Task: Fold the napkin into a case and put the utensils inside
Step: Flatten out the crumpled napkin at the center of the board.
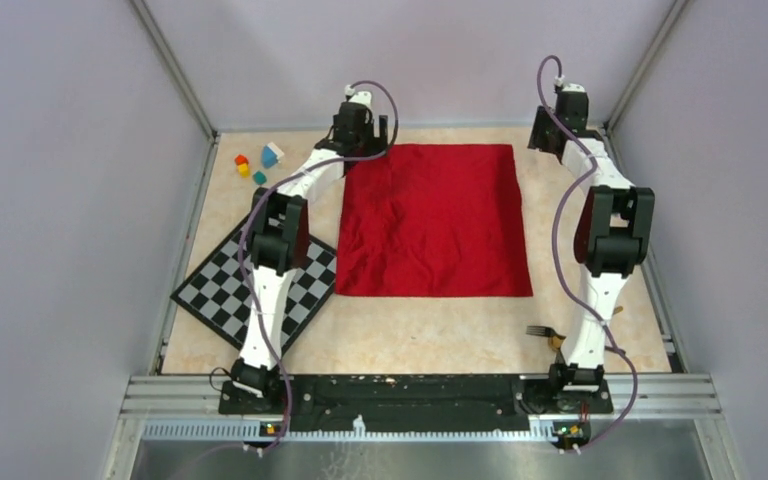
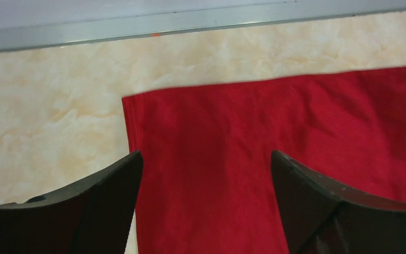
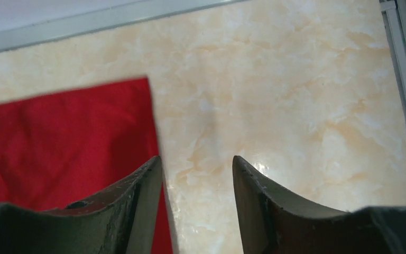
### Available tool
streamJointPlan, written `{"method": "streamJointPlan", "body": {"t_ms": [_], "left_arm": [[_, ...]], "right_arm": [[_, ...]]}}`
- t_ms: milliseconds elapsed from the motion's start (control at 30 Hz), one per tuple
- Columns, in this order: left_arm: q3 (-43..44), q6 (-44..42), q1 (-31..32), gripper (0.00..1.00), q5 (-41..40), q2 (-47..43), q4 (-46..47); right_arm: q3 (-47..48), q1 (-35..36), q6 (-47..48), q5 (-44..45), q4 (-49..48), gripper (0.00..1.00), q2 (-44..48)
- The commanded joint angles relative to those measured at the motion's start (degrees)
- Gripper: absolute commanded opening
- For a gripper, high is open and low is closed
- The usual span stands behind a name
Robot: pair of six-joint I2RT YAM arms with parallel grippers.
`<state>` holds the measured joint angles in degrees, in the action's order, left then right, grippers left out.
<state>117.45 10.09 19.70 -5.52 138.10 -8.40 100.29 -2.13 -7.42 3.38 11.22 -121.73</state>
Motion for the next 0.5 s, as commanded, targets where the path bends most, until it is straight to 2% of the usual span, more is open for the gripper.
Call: {"method": "streamJointPlan", "body": {"t_ms": [0, 67, 133, 267, 367, 467], "left_arm": [[-2.6, 3.0, -0.2, 0.98, -0.1, -15.5, -5.0], [-10.8, 5.8, -0.2, 0.98, 3.1, -22.3, -4.7], [-19.8, 7.7, -0.3, 0.98, 9.3, -28.7, -2.9], [-32.8, 11.6, -0.2, 0.98, 19.4, -36.9, -2.1], [-41.0, 15.0, 0.3, 0.98, 23.5, -39.9, -1.4], [-46.7, 18.0, 2.1, 0.98, 26.2, -40.2, 1.3]], "right_arm": [[12.1, 1.1, 1.9, 2.4, 23.7, 0.53, 0.5], [10.7, 2.5, -0.8, 0.5, 30.1, 0.52, 2.3], [2.8, 5.7, -3.0, -1.3, 29.4, 0.52, 7.6], [-17.8, 10.4, -9.1, -11.9, 17.7, 0.55, 22.8], [-28.4, 11.6, -14.9, -19.6, 9.3, 0.54, 27.7], [-35.6, 11.6, -18.3, -20.9, 3.7, 0.52, 28.5]]}}
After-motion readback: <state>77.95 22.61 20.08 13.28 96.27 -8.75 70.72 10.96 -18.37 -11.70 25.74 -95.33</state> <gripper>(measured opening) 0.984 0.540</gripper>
